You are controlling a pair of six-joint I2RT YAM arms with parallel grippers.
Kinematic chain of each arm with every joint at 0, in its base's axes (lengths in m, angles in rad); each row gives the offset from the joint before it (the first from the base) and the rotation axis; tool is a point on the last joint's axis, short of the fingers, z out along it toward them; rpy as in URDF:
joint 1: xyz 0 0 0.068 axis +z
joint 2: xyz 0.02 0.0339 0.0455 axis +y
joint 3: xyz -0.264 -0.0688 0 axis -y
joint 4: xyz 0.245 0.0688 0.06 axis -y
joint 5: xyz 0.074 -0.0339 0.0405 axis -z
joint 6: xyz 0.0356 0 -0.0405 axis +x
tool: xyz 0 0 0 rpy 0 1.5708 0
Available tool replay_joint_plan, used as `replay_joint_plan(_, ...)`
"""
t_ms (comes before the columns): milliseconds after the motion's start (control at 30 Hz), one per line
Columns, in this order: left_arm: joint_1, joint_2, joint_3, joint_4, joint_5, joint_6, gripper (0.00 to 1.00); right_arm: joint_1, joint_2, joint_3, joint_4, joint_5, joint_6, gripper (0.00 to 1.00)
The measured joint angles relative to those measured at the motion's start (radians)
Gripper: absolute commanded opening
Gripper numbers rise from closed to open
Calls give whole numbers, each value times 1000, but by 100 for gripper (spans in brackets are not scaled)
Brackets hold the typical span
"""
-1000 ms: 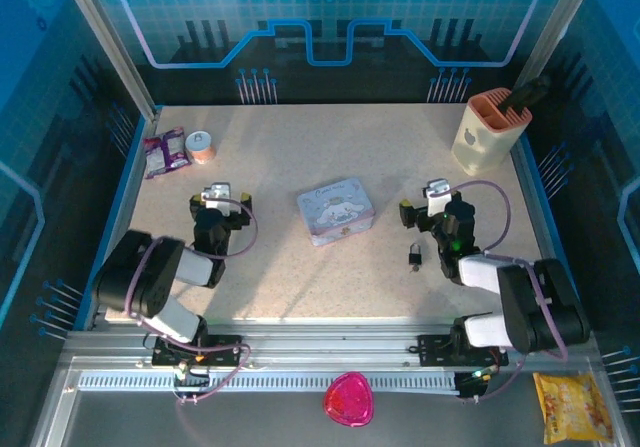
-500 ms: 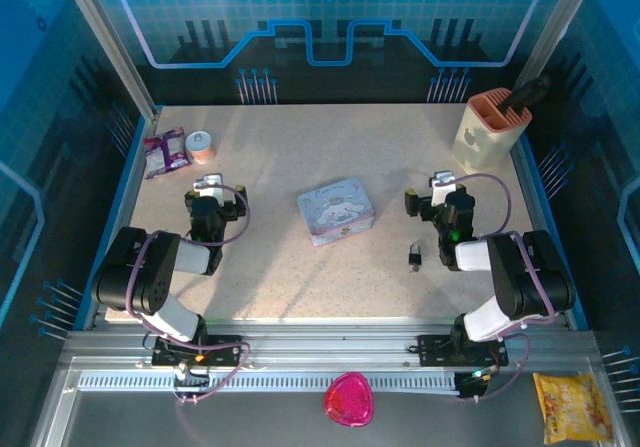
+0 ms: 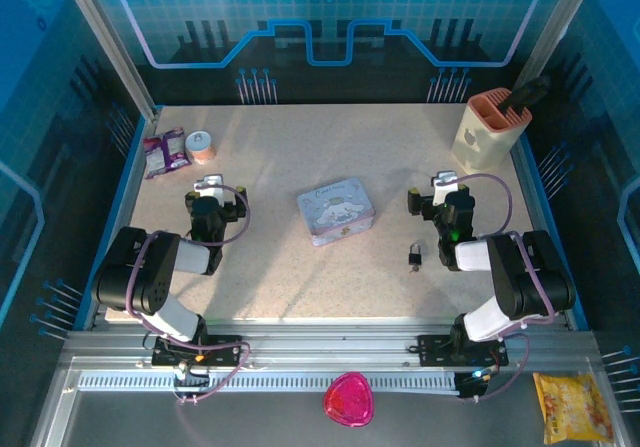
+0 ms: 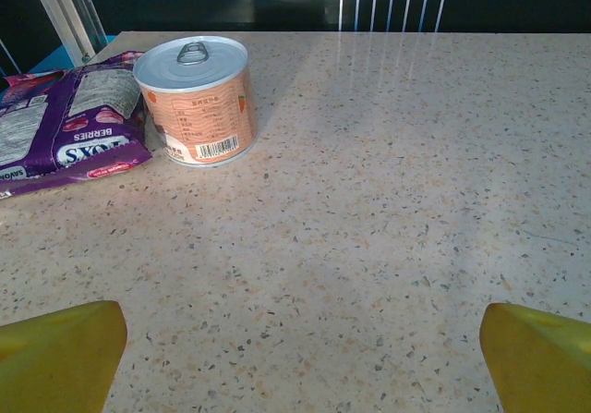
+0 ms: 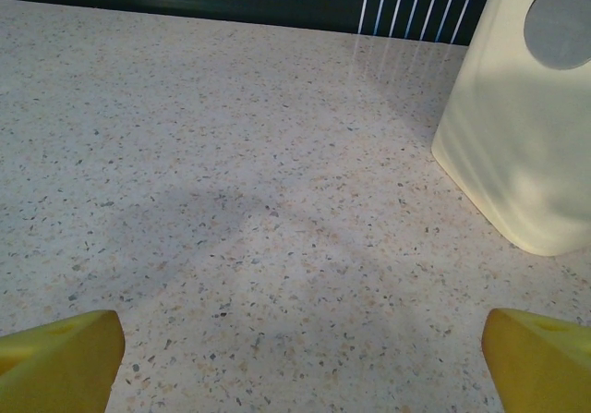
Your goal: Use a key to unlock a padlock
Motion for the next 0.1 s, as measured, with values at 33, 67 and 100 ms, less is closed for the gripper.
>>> replay_joint_plan(33,0,0,0,0,0,0,99,0,0,0,0,0,0,100)
replay_joint_plan(67,0,0,0,0,0,0,99,0,0,0,0,0,1,100)
replay_joint_plan(100,0,0,0,0,0,0,99,0,0,0,2,0,1,100)
